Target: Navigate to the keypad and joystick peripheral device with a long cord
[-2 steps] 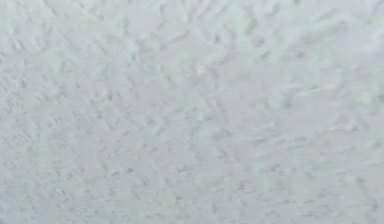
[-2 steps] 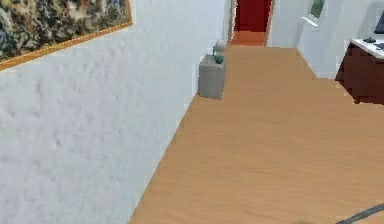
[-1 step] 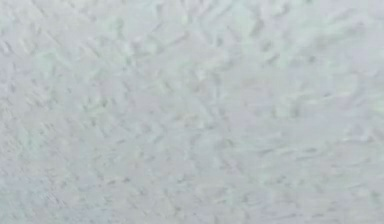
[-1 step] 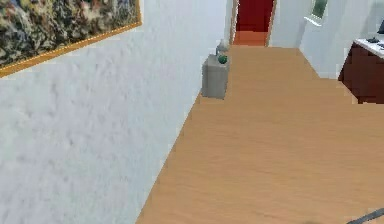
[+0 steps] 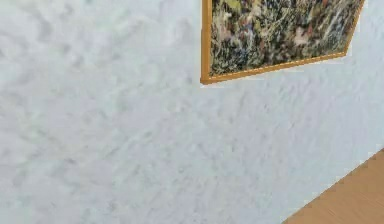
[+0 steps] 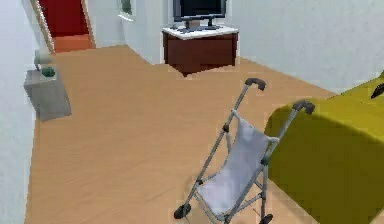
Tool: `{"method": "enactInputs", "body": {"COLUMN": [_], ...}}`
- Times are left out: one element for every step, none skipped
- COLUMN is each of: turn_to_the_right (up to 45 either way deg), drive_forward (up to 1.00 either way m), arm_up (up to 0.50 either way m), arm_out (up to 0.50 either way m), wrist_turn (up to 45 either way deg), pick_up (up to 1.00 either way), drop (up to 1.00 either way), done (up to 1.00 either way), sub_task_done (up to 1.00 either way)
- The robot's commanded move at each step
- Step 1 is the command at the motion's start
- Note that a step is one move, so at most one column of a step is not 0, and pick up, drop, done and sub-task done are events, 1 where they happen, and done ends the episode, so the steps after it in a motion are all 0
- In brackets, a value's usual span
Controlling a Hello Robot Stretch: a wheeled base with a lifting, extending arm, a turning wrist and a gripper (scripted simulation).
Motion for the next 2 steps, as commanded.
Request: {"method": "enactInputs", "body": {"turn_to_the_right": [45.0,12.0], "drive_forward": [0.0,0.0], "arm_up": [0.0,0.0], "arm_out": [0.0,0.0], "wrist_turn": [0.0,0.0], "pick_up": [0.0,0.0], "drop": [0.0,0.0], "done": [0.0,0.0], "sub_task_done": [0.0,0.0]}}
